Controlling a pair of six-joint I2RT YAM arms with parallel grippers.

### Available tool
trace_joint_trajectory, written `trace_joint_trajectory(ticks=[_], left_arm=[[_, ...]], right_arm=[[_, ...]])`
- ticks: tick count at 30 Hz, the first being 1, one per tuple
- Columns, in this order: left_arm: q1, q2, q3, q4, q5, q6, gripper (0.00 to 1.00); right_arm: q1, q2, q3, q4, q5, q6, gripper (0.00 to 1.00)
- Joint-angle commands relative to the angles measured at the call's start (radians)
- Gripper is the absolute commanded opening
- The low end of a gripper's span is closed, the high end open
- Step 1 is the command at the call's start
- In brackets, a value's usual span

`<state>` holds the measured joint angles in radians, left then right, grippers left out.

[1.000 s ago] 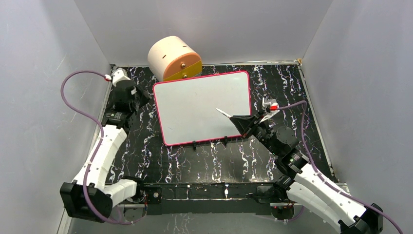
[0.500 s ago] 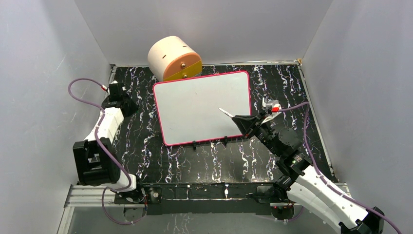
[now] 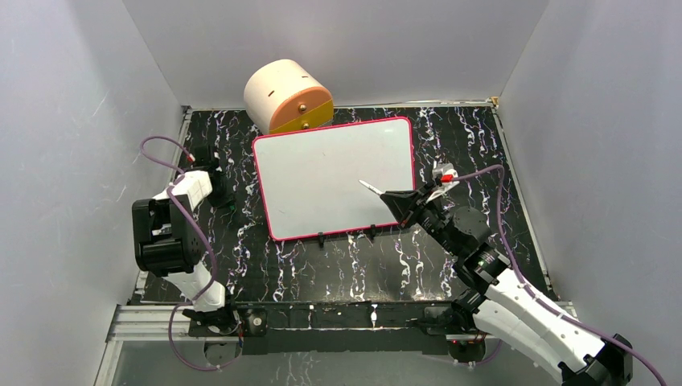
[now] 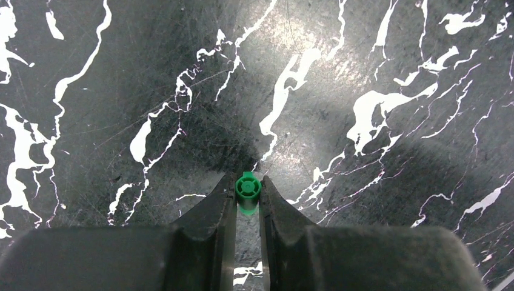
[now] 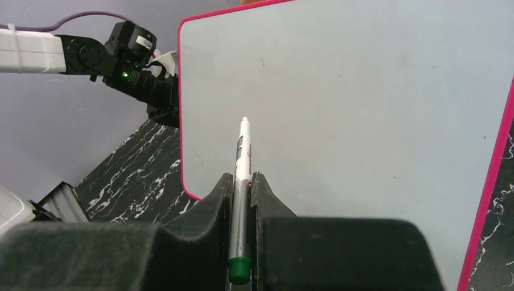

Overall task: Write a sentence on the whiteboard
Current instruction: Place the pen cap at the center of the board.

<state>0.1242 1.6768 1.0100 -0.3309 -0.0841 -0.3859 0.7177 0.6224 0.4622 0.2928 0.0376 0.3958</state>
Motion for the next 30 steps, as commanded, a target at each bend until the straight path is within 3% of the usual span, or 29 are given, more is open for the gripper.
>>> trace_joint_trajectory(ticks=[1,8,17,19,25,30], left_arm=[[0.002,-0.002,0.035,-0.028,0.031,0.033,0.13],[0.002,-0.051,0.018,-0.020,0.013,0.036,0.29],[-0.001,-0.180,-0.008,0.022,0.007,0.037,0.57],[-0.005,-0.241,-0.039,0.072,0.033,0.032,0.71],[-0.031,-0.346,-0.053,0.092,0.027,0.025,0.74],[-0.078,-0.443,-0.057,0.061,-0.063,0.024,0.77]], right_arm=[[0.001,0.005,0.061,0.055,-0.002,0.002,0.00],[0.002,0.010,0.074,0.029,0.005,0.000,0.00],[0.001,0.014,0.130,-0.046,0.024,-0.027,0.00],[0.001,0.012,0.139,-0.058,0.030,-0.028,0.00],[0.002,0.026,0.174,-0.108,0.039,-0.037,0.00],[0.001,0.026,0.209,-0.158,0.035,-0.043,0.00]])
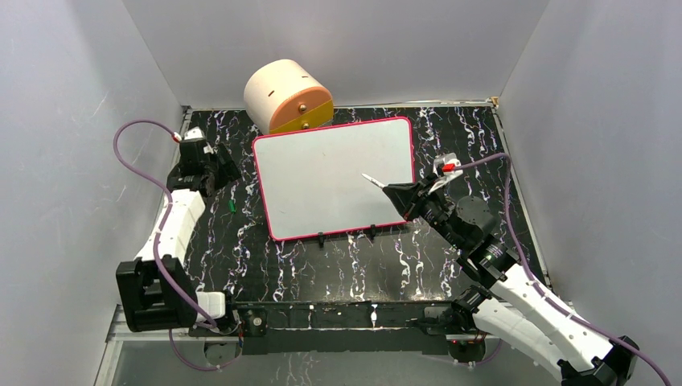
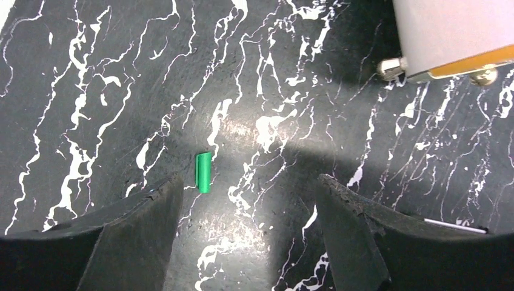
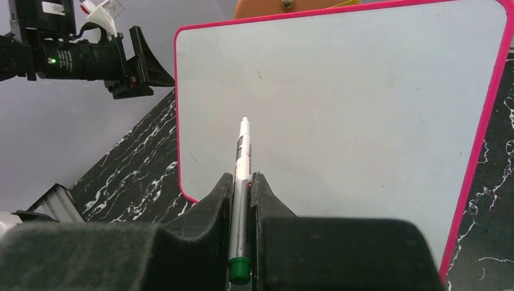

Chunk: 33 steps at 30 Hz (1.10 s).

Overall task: Write a sentence on the whiteboard
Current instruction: Place the pen cap at the center of the board.

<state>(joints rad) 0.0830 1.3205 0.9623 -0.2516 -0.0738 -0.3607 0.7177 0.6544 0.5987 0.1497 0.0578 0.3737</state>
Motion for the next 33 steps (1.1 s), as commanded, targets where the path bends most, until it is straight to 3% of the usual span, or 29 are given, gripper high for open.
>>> trace_joint_trajectory(ticks=[1,5,8,13,19,27,33], left_arm=[[-0.052,-0.109,-0.010,-0.024,-0.096,0.002,0.77],[-0.127,-0.171,0.013,-0.077,-0.134,0.007,0.79],[-0.155,-0.200,0.047,-0.126,-0.120,-0.030,0.91],[-0.161,-0.280,0.076,-0.147,-0.083,-0.052,0.91],[-0.161,-0.316,0.107,-0.141,0.070,-0.050,0.91],[-0.161,-0.342,0.000,0.076,0.264,-0.112,0.92],[-0.161,-0.293,-0.114,0.299,0.289,-0.144,0.92]], right_arm=[[0.002,-0.007,0.078,-0.022,0.012,-0.022,0.00],[0.001,-0.013,0.086,-0.034,0.007,-0.018,0.00],[0.001,-0.019,0.083,-0.033,0.016,-0.020,0.00],[0.001,-0.039,0.076,-0.032,0.018,-0.025,0.00],[0.002,-0.061,0.057,-0.041,0.015,-0.039,0.00],[0.002,-0.068,0.047,-0.021,0.006,-0.061,0.00],[0.001,-0.068,0.050,-0.024,-0.012,-0.074,0.00]])
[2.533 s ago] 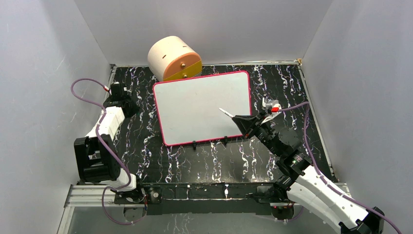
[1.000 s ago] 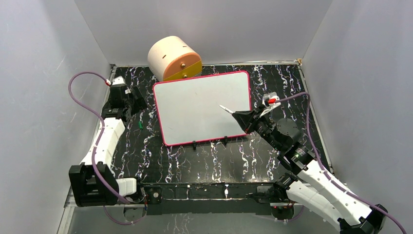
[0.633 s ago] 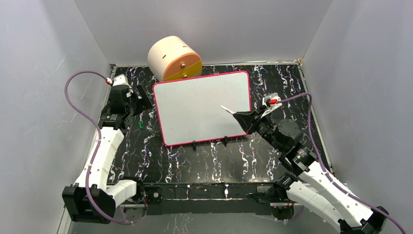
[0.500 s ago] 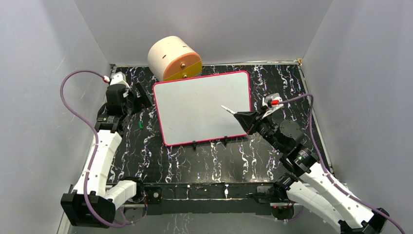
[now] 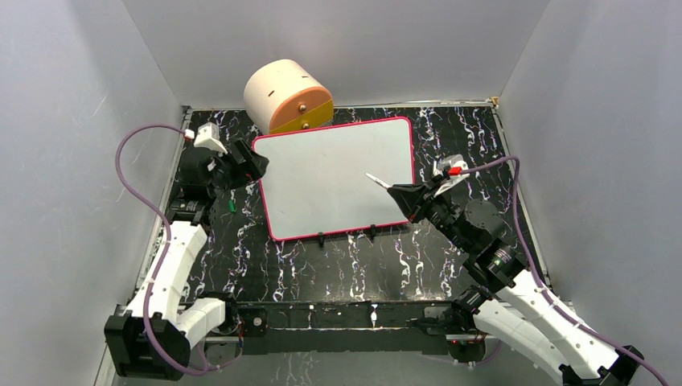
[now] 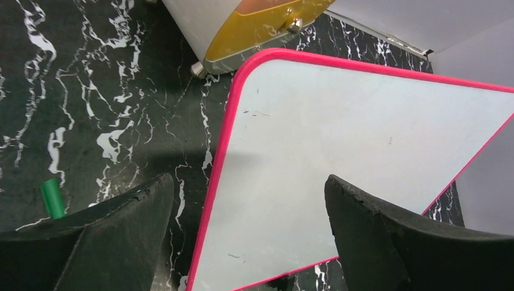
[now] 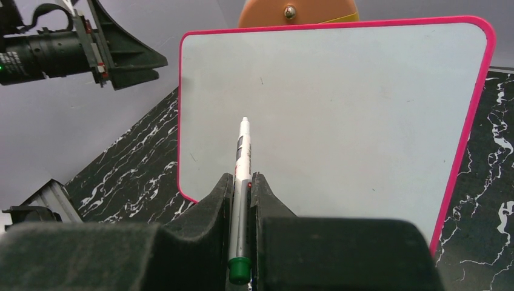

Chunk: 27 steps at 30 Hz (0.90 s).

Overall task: Write a sentence on the whiteboard
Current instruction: Place the pen cap at the center of the board, then write a sentence on the whiteboard.

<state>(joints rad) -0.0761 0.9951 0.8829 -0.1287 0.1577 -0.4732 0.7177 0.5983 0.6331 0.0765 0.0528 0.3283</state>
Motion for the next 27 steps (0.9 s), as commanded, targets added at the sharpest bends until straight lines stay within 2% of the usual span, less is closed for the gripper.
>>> trace_joint_trajectory(ticks=[1,8,13,27], left_arm=[[-0.002,0.049,-0.043,0.200,0.059,-0.036,0.91],[-0.002,0.114,-0.095,0.314,0.144,-0.042,0.91],[-0.002,0.153,-0.115,0.312,0.205,-0.046,0.91],[-0.018,0.073,-0.203,0.309,0.336,-0.100,0.91]], right_arm=[[0.002,-0.013,0.016,0.049,-0.007,-0.031,0.00],[0.001,-0.014,0.014,0.052,-0.010,-0.034,0.00],[0.001,0.001,0.013,0.069,-0.017,-0.033,0.00],[0.001,0.036,0.009,0.075,-0.027,-0.045,0.00]])
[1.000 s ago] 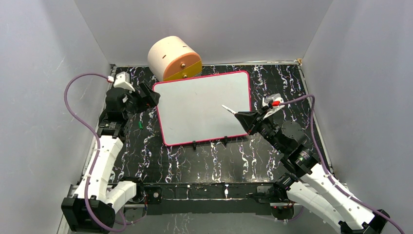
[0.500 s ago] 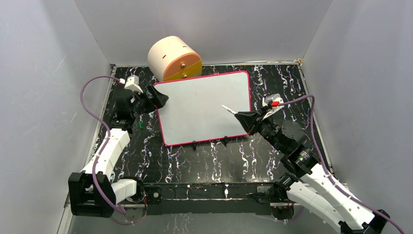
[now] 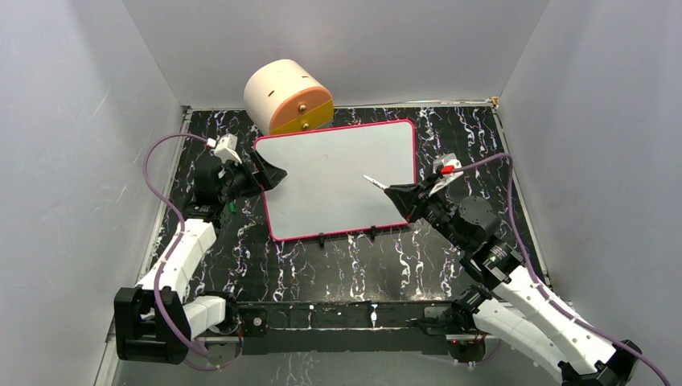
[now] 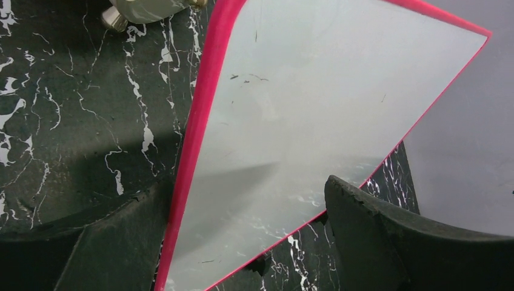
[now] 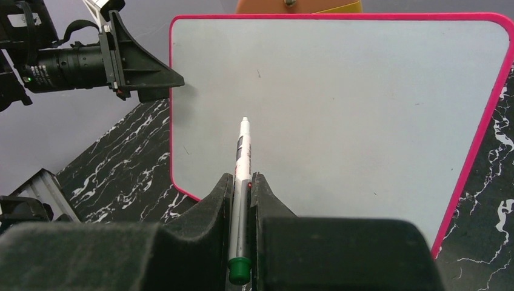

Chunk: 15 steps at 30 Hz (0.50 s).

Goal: Write a sentence on the whiteboard

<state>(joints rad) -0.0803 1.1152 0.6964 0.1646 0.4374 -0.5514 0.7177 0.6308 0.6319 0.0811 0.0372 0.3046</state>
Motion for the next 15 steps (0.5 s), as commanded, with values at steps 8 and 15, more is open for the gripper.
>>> trace_joint_trajectory(ticks=[8,15], left_arm=[[-0.084,-0.106,-0.055,0.018,0.036,-0.092,0.91],[-0.158,-0.161,-0.101,0.040,-0.017,-0.151,0.91]], right_arm=[[0.002,0.014,0.011,0.072,-0.005,-0.029,0.00],[0.001,0.031,0.009,0.078,-0.007,-0.036,0.00]])
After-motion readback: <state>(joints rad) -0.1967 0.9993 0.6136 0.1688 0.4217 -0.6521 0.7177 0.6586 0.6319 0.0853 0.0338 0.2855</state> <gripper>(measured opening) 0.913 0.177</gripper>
